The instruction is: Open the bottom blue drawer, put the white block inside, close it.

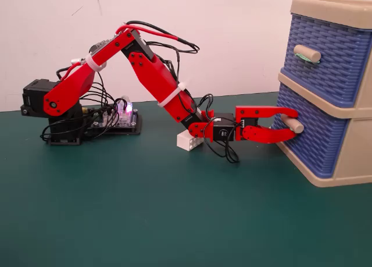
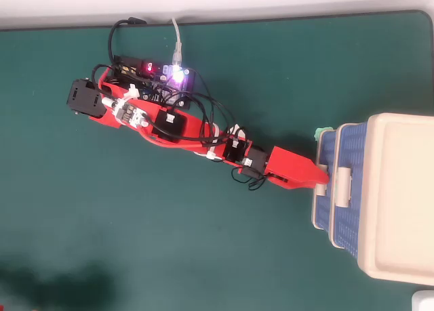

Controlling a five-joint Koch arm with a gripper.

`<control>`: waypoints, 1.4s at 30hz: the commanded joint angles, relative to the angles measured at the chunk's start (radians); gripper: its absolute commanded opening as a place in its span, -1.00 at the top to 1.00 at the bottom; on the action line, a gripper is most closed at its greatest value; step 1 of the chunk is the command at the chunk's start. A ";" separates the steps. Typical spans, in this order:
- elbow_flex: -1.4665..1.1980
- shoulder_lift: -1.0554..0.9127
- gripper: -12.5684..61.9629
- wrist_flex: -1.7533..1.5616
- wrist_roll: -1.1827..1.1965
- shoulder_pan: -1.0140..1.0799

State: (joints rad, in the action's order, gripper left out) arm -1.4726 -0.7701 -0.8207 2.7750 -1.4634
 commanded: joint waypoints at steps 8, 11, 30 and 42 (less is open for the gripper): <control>-0.097 -0.121 0.88 0.000 -0.005 0.006; -0.249 -0.225 0.88 0.000 0.005 0.008; -0.914 -0.985 -0.26 0.091 0.029 0.124; -0.322 -1.445 -0.25 1.974 -0.002 0.166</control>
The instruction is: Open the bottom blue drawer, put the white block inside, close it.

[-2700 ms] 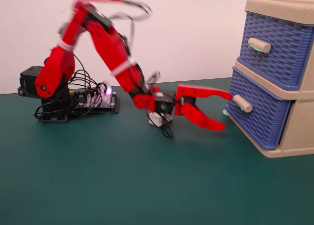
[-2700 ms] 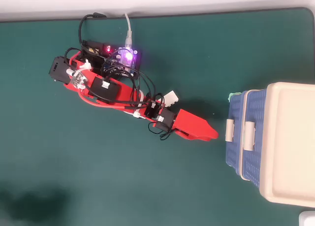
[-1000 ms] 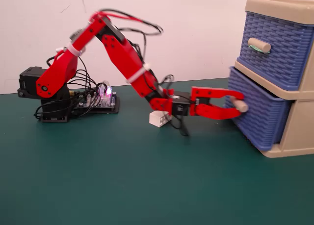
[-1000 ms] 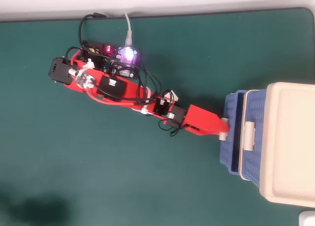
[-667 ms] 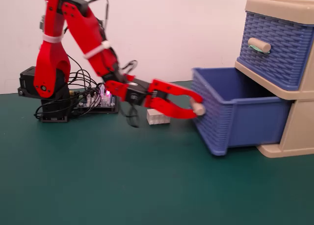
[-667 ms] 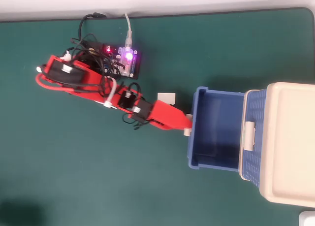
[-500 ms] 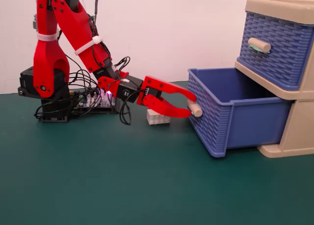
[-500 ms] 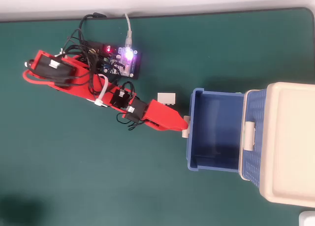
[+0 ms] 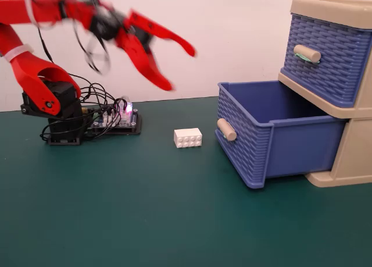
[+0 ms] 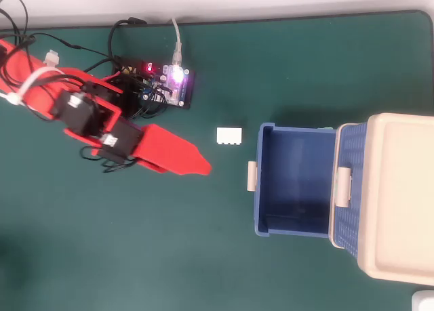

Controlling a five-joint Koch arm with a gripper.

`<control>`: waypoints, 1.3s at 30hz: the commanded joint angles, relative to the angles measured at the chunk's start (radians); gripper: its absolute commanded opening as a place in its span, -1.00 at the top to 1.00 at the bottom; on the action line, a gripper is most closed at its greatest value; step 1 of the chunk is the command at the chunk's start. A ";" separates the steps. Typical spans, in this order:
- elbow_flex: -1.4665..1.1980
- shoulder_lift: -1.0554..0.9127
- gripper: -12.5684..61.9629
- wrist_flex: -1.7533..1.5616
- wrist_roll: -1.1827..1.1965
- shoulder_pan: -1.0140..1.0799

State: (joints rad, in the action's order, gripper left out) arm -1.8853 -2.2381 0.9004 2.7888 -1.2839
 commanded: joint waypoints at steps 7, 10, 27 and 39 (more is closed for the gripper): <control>0.658 0.469 -0.25 0.887 -0.103 -0.146; 0.856 0.635 -0.25 0.989 -0.285 -0.193; 0.738 0.584 -0.25 0.989 -1.376 -0.213; 0.328 0.623 -0.25 0.430 -1.339 -0.279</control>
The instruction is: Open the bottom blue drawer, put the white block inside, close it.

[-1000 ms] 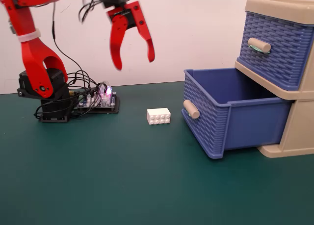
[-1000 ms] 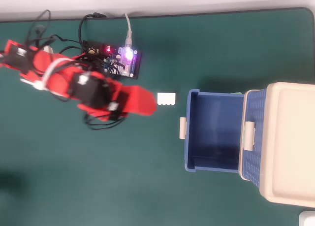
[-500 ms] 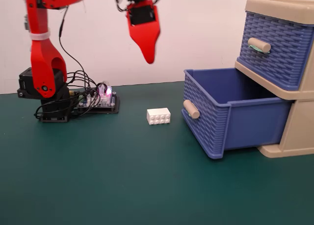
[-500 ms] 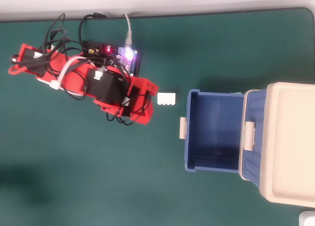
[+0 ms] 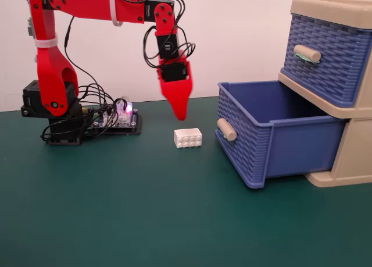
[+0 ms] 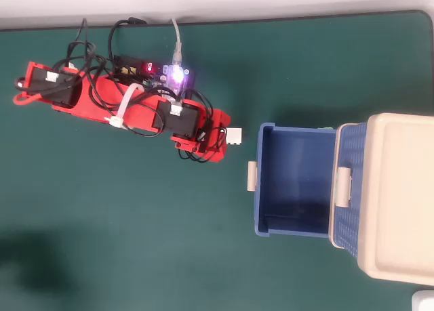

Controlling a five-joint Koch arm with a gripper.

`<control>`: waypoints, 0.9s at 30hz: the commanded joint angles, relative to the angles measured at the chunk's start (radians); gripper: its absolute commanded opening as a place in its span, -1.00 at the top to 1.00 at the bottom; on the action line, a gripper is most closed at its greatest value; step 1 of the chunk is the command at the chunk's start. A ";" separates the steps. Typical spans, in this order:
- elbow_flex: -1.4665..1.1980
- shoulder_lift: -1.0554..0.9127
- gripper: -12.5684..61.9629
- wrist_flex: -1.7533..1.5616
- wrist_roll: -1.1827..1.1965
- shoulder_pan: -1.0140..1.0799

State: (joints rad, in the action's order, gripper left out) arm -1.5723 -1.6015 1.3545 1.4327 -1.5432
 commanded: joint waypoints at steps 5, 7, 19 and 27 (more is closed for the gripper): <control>0.017 0.055 -0.25 -0.046 0.021 -0.029; 0.015 0.084 -0.25 -0.072 0.034 -0.037; -0.026 0.193 -0.25 -0.198 0.098 -0.067; -0.044 0.227 -0.21 -0.218 0.126 -0.060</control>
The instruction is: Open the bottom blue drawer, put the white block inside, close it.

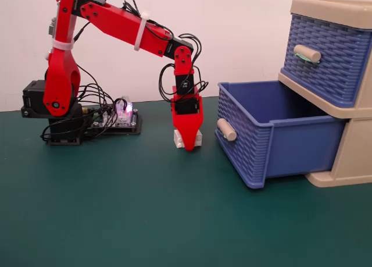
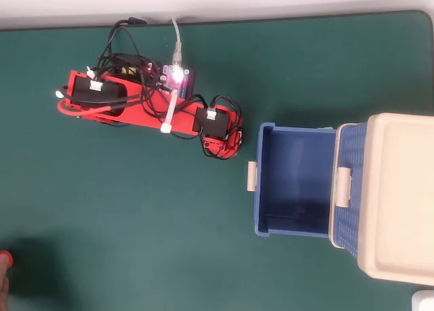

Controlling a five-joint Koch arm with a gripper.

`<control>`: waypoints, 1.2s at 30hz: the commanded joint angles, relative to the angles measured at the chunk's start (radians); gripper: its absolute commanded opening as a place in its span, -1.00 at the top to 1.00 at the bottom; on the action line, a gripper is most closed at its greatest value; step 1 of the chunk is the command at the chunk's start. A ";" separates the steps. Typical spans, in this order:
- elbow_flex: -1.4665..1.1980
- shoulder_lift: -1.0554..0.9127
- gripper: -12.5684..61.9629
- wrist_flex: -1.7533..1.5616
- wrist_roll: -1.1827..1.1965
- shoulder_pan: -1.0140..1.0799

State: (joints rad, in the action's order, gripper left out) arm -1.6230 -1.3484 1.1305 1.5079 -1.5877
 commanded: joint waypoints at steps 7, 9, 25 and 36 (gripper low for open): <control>-0.008 -0.031 0.12 0.008 0.175 -0.018; -0.002 -0.035 0.32 0.014 0.235 -0.018; 0.063 -0.416 0.88 0.330 0.273 -0.009; 0.621 -0.451 0.88 0.333 0.749 0.066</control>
State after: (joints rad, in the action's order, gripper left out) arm -1.0584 -1.8484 1.5033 2.1537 -1.5171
